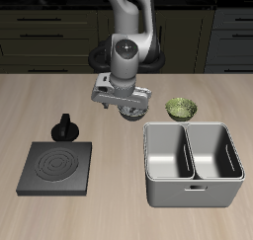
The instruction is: Place the black bowl on the flat stove and turn on the flat stove
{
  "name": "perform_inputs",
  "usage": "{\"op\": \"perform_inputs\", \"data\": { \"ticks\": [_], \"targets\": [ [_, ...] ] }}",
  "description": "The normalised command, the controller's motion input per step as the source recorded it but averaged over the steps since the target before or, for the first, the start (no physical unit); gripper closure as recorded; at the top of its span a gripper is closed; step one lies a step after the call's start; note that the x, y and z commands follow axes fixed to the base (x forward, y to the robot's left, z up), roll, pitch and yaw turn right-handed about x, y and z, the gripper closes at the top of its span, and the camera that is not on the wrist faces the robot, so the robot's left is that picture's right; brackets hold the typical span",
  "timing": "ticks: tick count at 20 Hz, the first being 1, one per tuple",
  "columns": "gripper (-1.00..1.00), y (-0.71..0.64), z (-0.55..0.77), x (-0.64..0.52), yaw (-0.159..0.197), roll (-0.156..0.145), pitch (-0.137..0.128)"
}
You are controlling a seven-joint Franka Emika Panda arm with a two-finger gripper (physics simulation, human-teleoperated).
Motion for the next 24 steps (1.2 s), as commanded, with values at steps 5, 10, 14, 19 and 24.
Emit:
{"op": "perform_inputs", "data": {
  "ticks": [5, 10, 14, 19, 24],
  "targets": [
    [1.0, 0.08, -0.25, -0.15, -0.093, 0.049, 0.062],
    [1.0, 0.08, -0.03, -0.18, -0.055, 0.048, 0.026],
    [1.0, -0.05, 0.15, -0.04, 0.005, 0.005, -0.016],
    [1.0, -0.05, 0.11, 0.02, 0.006, -0.002, -0.013],
    [1.0, 0.0, 0.36, 0.04, 0.045, 0.006, -0.054]
  ]
}}
